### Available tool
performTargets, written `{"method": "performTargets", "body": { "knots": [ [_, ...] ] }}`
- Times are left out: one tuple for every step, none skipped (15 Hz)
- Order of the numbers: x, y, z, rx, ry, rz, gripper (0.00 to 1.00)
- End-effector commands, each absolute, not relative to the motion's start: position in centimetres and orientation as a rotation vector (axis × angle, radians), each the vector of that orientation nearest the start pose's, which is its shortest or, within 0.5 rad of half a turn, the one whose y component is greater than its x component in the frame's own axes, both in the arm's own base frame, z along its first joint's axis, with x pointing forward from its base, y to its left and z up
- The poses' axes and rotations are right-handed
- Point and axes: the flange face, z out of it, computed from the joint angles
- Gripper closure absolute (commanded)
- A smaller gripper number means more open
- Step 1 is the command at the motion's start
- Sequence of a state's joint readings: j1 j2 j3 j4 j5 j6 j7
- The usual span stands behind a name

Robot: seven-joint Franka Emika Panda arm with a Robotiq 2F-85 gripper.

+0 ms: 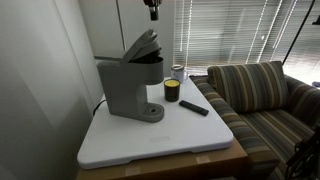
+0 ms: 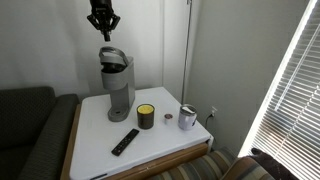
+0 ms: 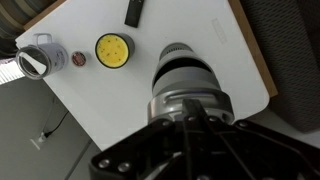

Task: Close the coffee maker

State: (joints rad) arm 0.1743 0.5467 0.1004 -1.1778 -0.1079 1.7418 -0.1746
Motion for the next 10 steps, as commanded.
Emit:
{"method": "performTargets", "body": {
  "knots": [
    [70.4,17.6,47.7,-3.091,-0.691,-0.077,1.0],
    [70.4,17.7,47.6,-3.089,-0.691,-0.072,1.0],
    [70.4,17.9,47.4,-3.087,-0.693,-0.071,1.0],
    [70.4,18.0,47.2,-3.087,-0.692,-0.065,1.0],
    [70.3,18.0,46.9,-3.086,-0.692,-0.057,1.0],
    [70.3,18.1,46.6,-3.086,-0.693,-0.046,1.0],
    [70.2,18.1,46.3,-3.086,-0.695,-0.038,1.0],
    [70.2,18.0,46.0,-3.086,-0.691,-0.028,1.0],
    [70.2,17.9,45.6,-3.085,-0.686,-0.018,1.0],
    [70.1,17.8,45.1,-3.085,-0.681,-0.008,1.0]
  ]
}}
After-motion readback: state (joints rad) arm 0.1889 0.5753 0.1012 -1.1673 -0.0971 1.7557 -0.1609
